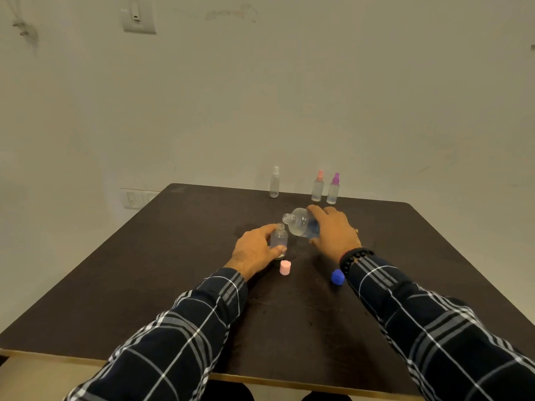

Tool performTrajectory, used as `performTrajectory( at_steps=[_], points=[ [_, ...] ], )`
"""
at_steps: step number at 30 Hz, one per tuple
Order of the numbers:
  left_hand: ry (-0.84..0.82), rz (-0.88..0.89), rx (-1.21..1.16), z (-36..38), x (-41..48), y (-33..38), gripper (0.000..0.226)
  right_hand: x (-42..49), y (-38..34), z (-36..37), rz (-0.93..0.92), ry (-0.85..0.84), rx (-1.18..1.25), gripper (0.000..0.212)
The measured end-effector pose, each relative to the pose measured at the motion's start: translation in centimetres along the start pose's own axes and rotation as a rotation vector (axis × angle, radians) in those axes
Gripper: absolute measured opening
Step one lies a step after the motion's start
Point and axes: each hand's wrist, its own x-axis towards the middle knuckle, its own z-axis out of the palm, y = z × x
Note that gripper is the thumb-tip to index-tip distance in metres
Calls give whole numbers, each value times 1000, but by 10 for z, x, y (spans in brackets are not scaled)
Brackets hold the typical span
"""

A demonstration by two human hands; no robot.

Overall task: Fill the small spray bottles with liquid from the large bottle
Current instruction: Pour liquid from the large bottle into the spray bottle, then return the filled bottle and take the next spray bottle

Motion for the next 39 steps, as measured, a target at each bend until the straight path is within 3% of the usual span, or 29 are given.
performTrajectory(
  at_steps=[12,21,23,25,27,29,30,32,35,39],
  points=[
    [-10,-24,8,1,2,-1,70,-1,5,13,128,85,616,71],
    [-5,-22,26,1,1,1,70,-3,21,25,280,28,833,75],
    [-7,-23,29,1,1,1,70,-4,23,27,303,-52,815,91],
    [-7,-23,34,1,1,1,71,-8,21,29,351,-2,779,110],
    [-8,-22,36,1,0,1,71,-22,13,27,390,219,686,92],
    [-7,-17,35,1,0,1,70,-37,5,23,340,427,532,49],
    [-2,-13,35,1,0,0,70,-43,2,22,273,443,483,31],
    [5,-1,35,0,0,-1,69,-48,-5,21,87,272,428,19],
    [1,8,33,-2,-1,0,66,-48,-22,23,-57,-136,360,29],
    [9,4,64,-1,0,1,66,-42,-33,34,-21,-227,282,36]
  ],
)
